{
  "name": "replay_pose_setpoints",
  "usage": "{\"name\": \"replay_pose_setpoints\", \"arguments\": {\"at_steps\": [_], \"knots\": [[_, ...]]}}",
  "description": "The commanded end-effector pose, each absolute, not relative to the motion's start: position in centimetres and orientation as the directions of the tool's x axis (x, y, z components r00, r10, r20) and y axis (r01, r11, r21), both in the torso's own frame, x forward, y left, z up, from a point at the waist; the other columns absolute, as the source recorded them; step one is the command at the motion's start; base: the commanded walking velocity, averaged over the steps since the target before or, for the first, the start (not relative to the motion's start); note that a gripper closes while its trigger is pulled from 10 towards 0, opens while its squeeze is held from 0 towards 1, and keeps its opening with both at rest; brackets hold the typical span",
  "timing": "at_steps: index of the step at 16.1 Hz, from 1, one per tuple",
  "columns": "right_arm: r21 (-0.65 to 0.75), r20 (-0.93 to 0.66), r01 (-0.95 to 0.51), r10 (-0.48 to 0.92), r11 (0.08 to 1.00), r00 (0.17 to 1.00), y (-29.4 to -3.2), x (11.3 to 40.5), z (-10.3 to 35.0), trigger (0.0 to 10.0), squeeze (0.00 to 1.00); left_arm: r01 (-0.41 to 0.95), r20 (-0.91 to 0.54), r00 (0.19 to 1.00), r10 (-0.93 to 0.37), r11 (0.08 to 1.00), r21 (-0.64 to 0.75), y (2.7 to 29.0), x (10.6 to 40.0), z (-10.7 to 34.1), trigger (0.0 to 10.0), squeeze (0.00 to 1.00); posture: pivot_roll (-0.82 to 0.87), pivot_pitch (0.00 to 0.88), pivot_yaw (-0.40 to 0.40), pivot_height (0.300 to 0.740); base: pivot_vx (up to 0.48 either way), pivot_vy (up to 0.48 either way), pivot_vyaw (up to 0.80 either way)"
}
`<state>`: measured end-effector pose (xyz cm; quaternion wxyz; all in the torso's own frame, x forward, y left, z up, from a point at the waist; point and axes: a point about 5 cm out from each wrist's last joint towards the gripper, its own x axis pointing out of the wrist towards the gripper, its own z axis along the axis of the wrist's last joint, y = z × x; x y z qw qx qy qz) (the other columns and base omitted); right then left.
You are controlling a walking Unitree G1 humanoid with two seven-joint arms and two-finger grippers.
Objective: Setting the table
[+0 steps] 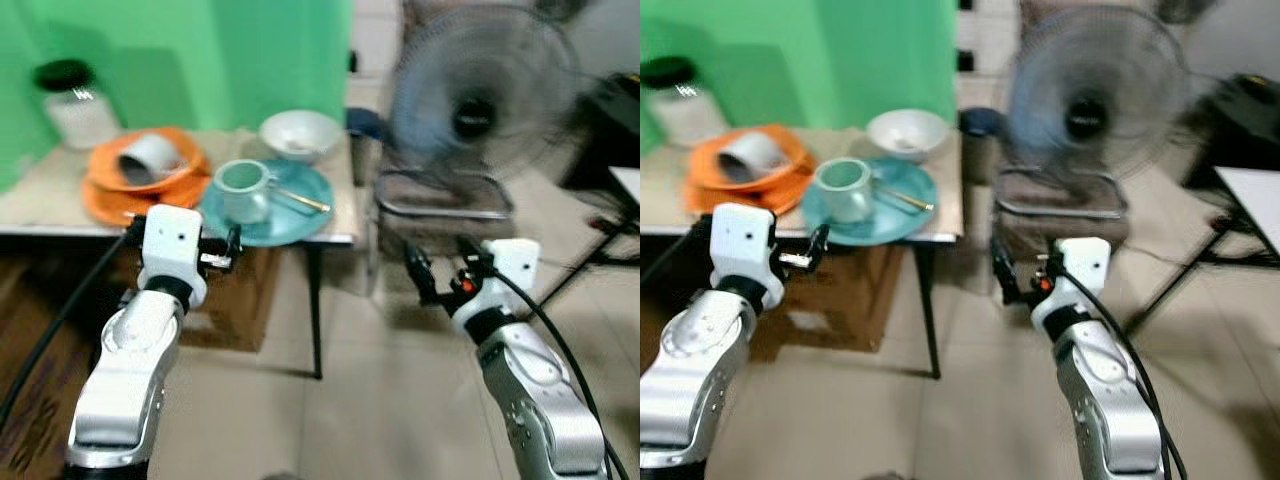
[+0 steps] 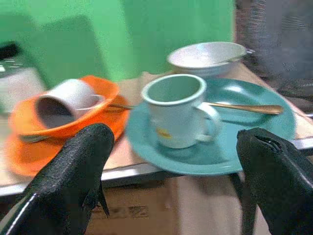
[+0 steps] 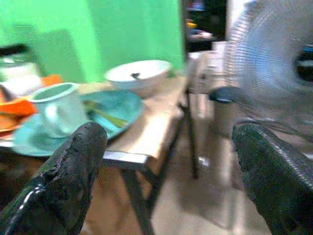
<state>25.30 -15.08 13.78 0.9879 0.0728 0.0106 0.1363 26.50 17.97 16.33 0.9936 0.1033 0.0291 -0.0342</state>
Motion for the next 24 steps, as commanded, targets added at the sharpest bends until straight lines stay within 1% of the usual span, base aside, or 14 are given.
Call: {"name": "replay_pose_setpoints", "arguments": {"at_steps": [1,4,6,10,14,15,16,18,20,21,24], "knots": [[0.149,0.008,-0.29,0.292,0.945,0.956,-15.32,25.34,13.85,10.0,0.0,0.1,-0.058,0.994,-0.09,0.972,0.211,17.6,26.32,16.48,10.0,0.0,0.05,0.0,0.013,0.74,0.0,0.0,0.8],[0.151,0.015,-0.292,0.293,0.944,0.956,-15.37,25.71,13.85,10.0,0.0,0.113,-0.048,0.993,-0.105,0.968,0.223,17.45,26.35,16.78,10.0,0.0,0.05,0.0,0.013,0.74,0.0,0.0,0.8],[0.199,0.016,-0.27,0.272,0.942,0.962,-15.51,25.85,13.81,10.0,0.0,0.119,-0.05,0.993,-0.111,0.969,0.218,17.36,26.27,16.7,10.0,0.0,0.06,0.0,0.005,0.74,0.255,0.0,0.0],[0.244,-0.008,-0.216,0.224,0.945,0.974,-15.69,25.91,13.41,10.0,0.0,0.128,-0.056,0.991,-0.119,0.969,0.21,17.25,26.25,16.64,10.0,0.0,0.06,0.0,0.004,0.74,0.308,0.0,0.0],[0.181,0.009,-0.22,0.222,0.959,0.975,-15.37,25.81,13.54,10.0,0.0,0.144,-0.074,0.988,-0.132,0.971,0.193,17.28,26.19,16.14,10.0,0.0,0.06,0.0,0.007,0.74,0.337,0.0,0.0],[0.12,0.01,-0.22,0.22,0.968,0.975,-15.27,25.92,13.62,10.0,0.0,0.151,-0.077,0.987,-0.139,0.969,0.194,17.25,26.09,16.01,10.0,0.0,0.06,0.0,0.007,0.74,0.337,0.0,0.0],[0.09,0.011,-0.233,0.233,0.968,0.972,-15.1,26.03,13.7,10.0,0.0,0.156,-0.08,0.986,-0.143,0.968,0.197,17.23,26.06,15.99,10.0,0.0,0.06,0.0,0.007,0.74,0.341,0.0,0.0],[0.127,-0.001,-0.248,0.251,0.96,0.968,-14.94,26.1,13.56,10.0,0.0,0.16,-0.08,0.986,-0.147,0.966,0.201,17.25,26.09,16.05,10.0,0.0,0.06,0.0,0.007,0.74,0.345,0.0,0.49],[0.115,0.009,-0.247,0.248,0.962,0.969,-14.92,26.11,13.61,10.0,0.0,0.158,-0.074,0.987,-0.145,0.965,0.211,17.35,26.1,16.22,10.0,0.0,0.06,0.0,0.005,0.74,0.345,0.0,0.8],[0.107,0.012,-0.257,0.257,0.961,0.966,-14.81,26.12,13.59,10.0,0.0,0.159,-0.074,0.986,-0.147,0.964,0.213,17.34,26.08,16.24,10.0,0.0,0.06,0.0,0.004,0.74,0.345,0.0,0.0],[0.152,0.01,-0.245,0.246,0.958,0.969,-14.83,26.34,13.5,10.0,0.0,0.167,-0.074,0.985,-0.154,0.962,0.218,17.34,26.09,16.29,10.0,0.0,0.07,0.0,0.001,0.74,0.345,0.0,0.0]]}}
